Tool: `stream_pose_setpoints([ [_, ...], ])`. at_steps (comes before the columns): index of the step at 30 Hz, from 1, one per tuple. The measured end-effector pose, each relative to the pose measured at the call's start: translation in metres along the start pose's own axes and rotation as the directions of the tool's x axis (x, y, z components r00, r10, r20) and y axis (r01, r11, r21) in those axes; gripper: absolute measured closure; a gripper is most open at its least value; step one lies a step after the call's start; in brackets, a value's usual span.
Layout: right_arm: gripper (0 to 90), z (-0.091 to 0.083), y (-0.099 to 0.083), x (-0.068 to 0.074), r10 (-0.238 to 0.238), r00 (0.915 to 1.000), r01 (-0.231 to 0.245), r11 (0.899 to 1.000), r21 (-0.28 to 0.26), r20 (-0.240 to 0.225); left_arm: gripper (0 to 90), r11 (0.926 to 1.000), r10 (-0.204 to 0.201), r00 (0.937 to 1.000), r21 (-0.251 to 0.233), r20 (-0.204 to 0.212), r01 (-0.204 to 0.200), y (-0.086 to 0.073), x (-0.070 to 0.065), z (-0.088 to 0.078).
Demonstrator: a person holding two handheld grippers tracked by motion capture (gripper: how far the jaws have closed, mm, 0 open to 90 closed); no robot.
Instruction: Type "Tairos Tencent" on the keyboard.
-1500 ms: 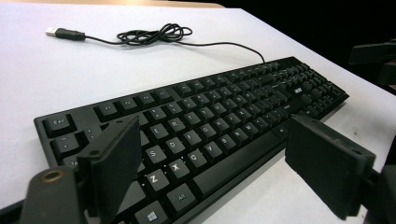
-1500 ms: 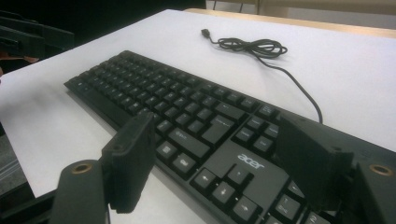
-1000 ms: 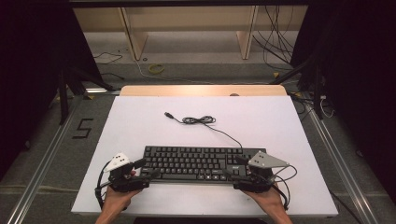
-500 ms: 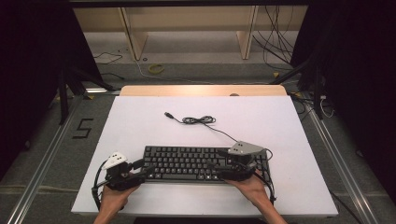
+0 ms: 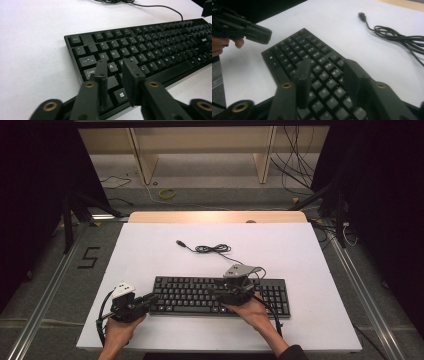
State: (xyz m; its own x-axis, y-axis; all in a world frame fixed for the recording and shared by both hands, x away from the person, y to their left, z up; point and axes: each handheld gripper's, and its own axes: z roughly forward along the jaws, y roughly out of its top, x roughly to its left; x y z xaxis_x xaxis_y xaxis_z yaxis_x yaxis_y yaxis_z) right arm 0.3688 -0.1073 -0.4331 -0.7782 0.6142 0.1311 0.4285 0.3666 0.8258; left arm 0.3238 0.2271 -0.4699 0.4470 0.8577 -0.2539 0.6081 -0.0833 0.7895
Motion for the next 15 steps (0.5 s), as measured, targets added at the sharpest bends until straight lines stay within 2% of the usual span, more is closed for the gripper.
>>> stream_pose_setpoints([
  [8, 80.8, 0.031, 0.012, 0.009, -0.009, 0.9992, 0.011, 0.999, 0.046, -0.039, 88.9, 0.9986, 0.034, 0.9993, 0.041, -0.017, -0.033, -0.001, 0.000, 0.002],
  [13, 89.5, 0.048, 0.016, 0.015, -0.016, 0.9988, 0.020, 0.997, 0.071, -0.047, 89.4, 0.9966, 0.048, 0.9987, 0.069, -0.018, -0.046, -0.001, 0.000, 0.004],
  [15, 90.0, 0.054, 0.017, 0.017, -0.018, 0.9986, 0.022, 0.997, 0.080, -0.050, 89.4, 0.9957, 0.052, 0.9985, 0.077, -0.020, -0.050, -0.001, 0.000, 0.004],
])
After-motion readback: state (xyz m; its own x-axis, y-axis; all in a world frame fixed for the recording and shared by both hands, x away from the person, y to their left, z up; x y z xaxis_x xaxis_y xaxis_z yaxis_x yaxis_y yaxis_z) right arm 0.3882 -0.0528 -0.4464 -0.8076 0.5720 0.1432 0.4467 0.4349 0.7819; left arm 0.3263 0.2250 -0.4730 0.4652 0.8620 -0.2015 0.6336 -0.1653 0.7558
